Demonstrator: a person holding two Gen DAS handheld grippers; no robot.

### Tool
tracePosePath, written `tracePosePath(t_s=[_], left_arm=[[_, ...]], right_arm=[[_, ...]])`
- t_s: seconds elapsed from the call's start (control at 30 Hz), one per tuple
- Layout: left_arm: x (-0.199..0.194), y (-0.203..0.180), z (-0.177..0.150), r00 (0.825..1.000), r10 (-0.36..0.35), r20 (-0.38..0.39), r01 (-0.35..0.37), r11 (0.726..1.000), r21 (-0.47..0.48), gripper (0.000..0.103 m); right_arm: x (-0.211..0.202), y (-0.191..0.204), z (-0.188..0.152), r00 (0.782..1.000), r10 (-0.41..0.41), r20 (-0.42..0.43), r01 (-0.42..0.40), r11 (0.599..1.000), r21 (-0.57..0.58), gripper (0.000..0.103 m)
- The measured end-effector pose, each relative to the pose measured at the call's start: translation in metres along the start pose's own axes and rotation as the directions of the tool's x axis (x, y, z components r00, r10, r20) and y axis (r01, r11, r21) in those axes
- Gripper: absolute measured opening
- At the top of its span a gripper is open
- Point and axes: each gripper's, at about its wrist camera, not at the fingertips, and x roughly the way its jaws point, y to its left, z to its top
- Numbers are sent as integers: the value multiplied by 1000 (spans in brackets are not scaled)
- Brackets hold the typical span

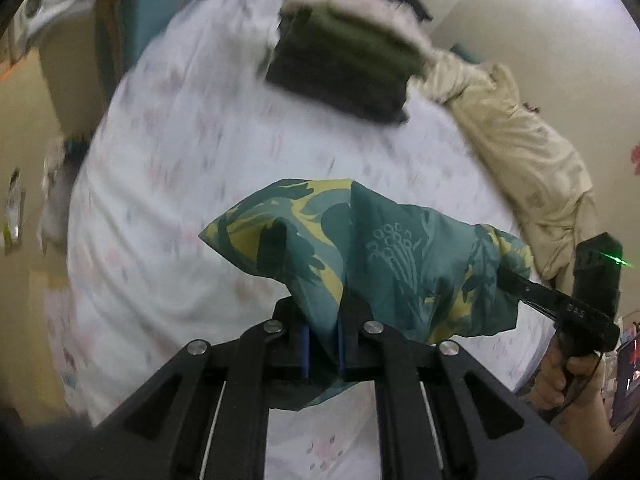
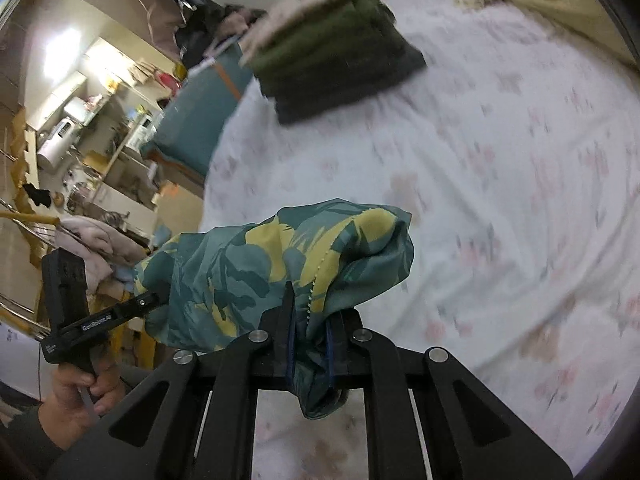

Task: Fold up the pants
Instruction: 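Grasp the folded shorts with both grippers and lift them toward the clothes stack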

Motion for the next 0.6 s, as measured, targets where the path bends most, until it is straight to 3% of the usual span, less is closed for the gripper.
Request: tracePosePath(t_s=[0.23,0.33,0.6], left_arm=[[-10,-25,106,992,-16,125,4,995,97,7],[-2,-34,160,987,-31,156,15,994,107,7],[50,-69,336,969,-22,244,-18,987,160,7]], right_arm=[[-6,21,85,996,13,92,-6,997,-73,11],[-3,31,140,990,-1,140,16,994,-112,11],[32,28,332,968,-74,238,119,977,-178,11]])
